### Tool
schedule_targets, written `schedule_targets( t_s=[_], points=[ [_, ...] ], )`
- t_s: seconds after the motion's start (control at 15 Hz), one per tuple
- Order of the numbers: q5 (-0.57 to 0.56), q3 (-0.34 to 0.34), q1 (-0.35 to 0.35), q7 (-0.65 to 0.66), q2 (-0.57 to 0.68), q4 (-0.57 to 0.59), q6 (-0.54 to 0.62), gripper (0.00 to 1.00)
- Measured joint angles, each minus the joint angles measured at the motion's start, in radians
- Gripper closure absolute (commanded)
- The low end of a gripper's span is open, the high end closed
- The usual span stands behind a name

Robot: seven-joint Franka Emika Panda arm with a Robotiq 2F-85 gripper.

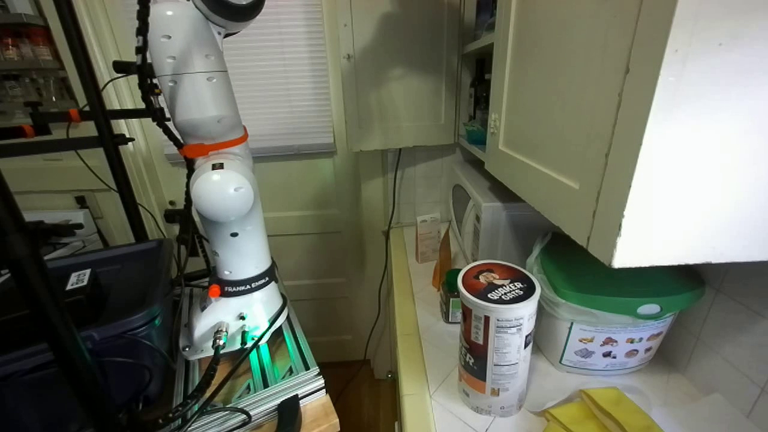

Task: Remove the white packet from the cabinet

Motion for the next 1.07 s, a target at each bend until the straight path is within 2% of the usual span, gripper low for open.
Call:
schedule_targets(
  t_s=[0.4,0.53,0.6,0.67,1.07],
  points=[
    [-0.01,-0.002,-0.003,0.01,0.016,0.0,0.033,0.78],
    [-0.021,-0.004,-0.005,0.012,0.018,0.0,0.033,0.89],
    [-0.026,-0.004,-0.005,0.013,0.018,0.0,0.033,0.91],
    [-0.029,-0.004,-0.006,0.014,0.018,0.0,0.033,1.0],
    [-0.041,0.0,-0.007,0.016,0.015,0.001,0.019,0.99]
  ],
)
